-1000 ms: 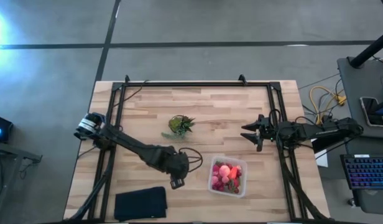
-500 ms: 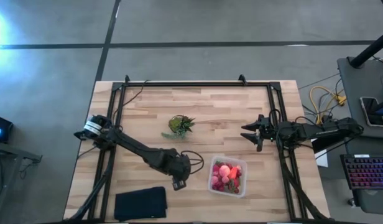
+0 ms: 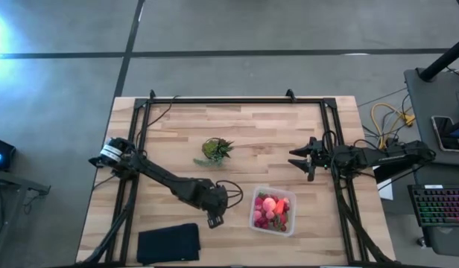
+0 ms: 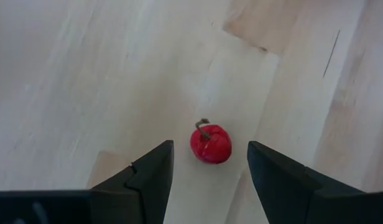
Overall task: Pick and placing Produce into tupperware
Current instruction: Put the cherry into the bin
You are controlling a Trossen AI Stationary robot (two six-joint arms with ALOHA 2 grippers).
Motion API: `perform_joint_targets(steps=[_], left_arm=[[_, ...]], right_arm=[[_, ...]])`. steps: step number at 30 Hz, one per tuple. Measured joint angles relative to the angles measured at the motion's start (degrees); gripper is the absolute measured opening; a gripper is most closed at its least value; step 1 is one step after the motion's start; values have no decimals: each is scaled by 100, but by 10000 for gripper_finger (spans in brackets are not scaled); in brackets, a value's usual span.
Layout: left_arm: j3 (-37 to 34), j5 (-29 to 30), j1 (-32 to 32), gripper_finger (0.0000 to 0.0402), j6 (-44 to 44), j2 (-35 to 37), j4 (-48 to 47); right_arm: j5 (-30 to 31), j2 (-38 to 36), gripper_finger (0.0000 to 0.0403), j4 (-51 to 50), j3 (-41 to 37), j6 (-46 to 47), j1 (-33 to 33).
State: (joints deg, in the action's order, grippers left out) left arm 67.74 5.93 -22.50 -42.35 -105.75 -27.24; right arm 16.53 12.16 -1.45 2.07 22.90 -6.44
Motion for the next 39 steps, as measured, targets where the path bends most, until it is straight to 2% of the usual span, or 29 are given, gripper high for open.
perform_joint_targets(steps=[20, 39], left_arm=[[-289, 63, 2, 186, 115, 0, 455], [-455, 64, 2, 79, 127, 0, 882]], right_arm=[[0, 0, 199, 2, 0, 0, 0], [0, 0, 199, 1, 0, 0, -1]])
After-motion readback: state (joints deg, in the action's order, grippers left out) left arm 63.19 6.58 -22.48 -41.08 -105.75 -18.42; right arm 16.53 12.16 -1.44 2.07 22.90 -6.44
